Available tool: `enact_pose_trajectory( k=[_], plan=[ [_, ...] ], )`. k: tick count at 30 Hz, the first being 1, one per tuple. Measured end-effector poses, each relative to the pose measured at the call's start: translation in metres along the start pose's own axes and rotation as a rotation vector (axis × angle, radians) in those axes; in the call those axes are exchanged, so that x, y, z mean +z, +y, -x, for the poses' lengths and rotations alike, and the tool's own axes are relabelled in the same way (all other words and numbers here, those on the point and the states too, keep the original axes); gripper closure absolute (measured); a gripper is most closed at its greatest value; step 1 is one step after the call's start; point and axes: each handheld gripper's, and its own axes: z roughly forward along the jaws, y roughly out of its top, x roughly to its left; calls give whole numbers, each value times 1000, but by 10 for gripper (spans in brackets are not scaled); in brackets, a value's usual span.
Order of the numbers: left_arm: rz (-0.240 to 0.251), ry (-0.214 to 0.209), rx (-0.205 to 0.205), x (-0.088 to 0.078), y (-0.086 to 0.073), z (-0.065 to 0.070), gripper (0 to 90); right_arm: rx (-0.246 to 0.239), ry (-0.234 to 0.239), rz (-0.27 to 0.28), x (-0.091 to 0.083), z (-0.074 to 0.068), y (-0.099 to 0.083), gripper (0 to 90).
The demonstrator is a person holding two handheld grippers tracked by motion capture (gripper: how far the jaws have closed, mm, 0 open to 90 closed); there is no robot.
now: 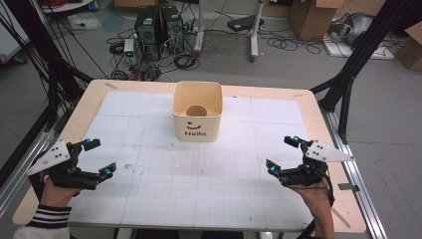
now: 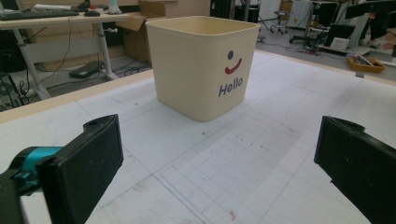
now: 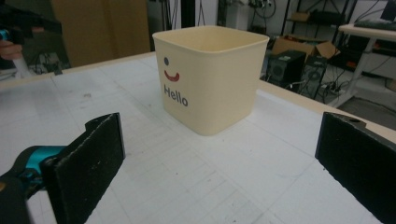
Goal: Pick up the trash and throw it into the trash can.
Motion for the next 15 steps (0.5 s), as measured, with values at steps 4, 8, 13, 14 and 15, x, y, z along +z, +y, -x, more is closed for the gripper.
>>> enact_pose_trajectory(
  k=[4, 8, 13, 14, 15],
  plan=[
    [1, 0, 1, 0, 0, 0, 17, 11, 5, 13, -1, 1, -3, 3],
    [-3, 1, 4, 0, 0, -1, 17, 17, 15, 13, 0, 2, -7, 3],
    [-2, 1, 2, 0, 0, 0, 17, 13, 22, 15, 1, 2, -8, 3],
    [0, 0, 1, 0, 0, 0, 17, 13, 21, 14, 1, 2, -8, 3],
    [0, 1, 4, 0, 0, -1, 17, 12, 22, 14, 1, 1, -8, 3]
  ],
)
